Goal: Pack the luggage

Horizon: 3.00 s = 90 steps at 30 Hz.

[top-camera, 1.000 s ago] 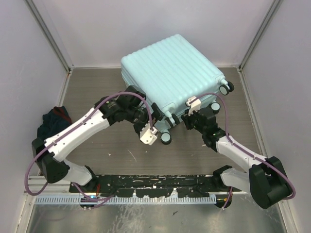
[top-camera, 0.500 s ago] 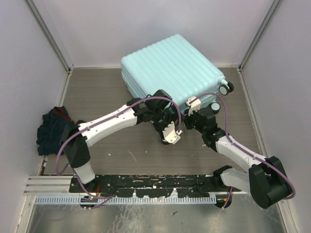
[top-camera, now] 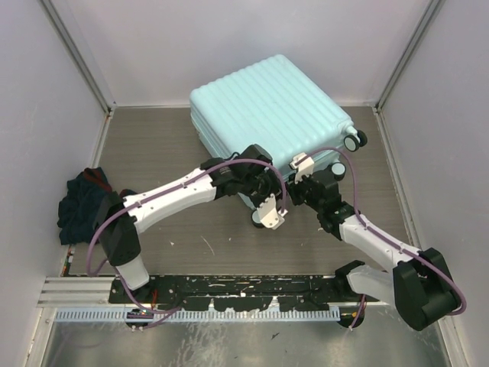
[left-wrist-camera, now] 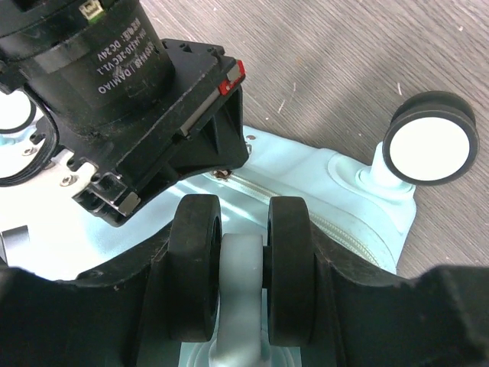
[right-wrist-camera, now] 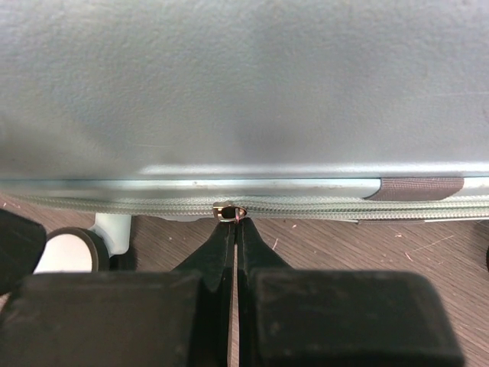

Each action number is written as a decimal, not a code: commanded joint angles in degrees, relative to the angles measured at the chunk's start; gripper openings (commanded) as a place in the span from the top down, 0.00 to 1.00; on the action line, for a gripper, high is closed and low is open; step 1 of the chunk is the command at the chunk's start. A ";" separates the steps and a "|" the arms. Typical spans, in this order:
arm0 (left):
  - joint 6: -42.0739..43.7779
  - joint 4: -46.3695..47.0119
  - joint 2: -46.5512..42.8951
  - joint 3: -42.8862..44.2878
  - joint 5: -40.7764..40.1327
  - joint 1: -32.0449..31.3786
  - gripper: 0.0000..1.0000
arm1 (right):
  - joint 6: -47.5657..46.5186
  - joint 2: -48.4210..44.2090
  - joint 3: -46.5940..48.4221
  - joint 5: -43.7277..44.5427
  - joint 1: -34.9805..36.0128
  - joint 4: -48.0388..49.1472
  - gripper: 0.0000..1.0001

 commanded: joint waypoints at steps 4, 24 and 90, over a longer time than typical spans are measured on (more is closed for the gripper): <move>-0.79 -6.03 -9.31 -4.53 -2.80 2.39 1.00 | -6.12 -5.52 1.44 2.62 -1.51 5.67 0.99; -3.45 -6.74 -11.19 -6.35 -2.36 4.55 1.00 | -1.76 -5.91 -0.92 -3.88 2.37 7.70 0.99; -4.31 -20.06 -19.10 -9.90 -3.45 11.08 1.00 | -4.17 -15.65 -5.16 -12.30 -28.02 5.41 0.99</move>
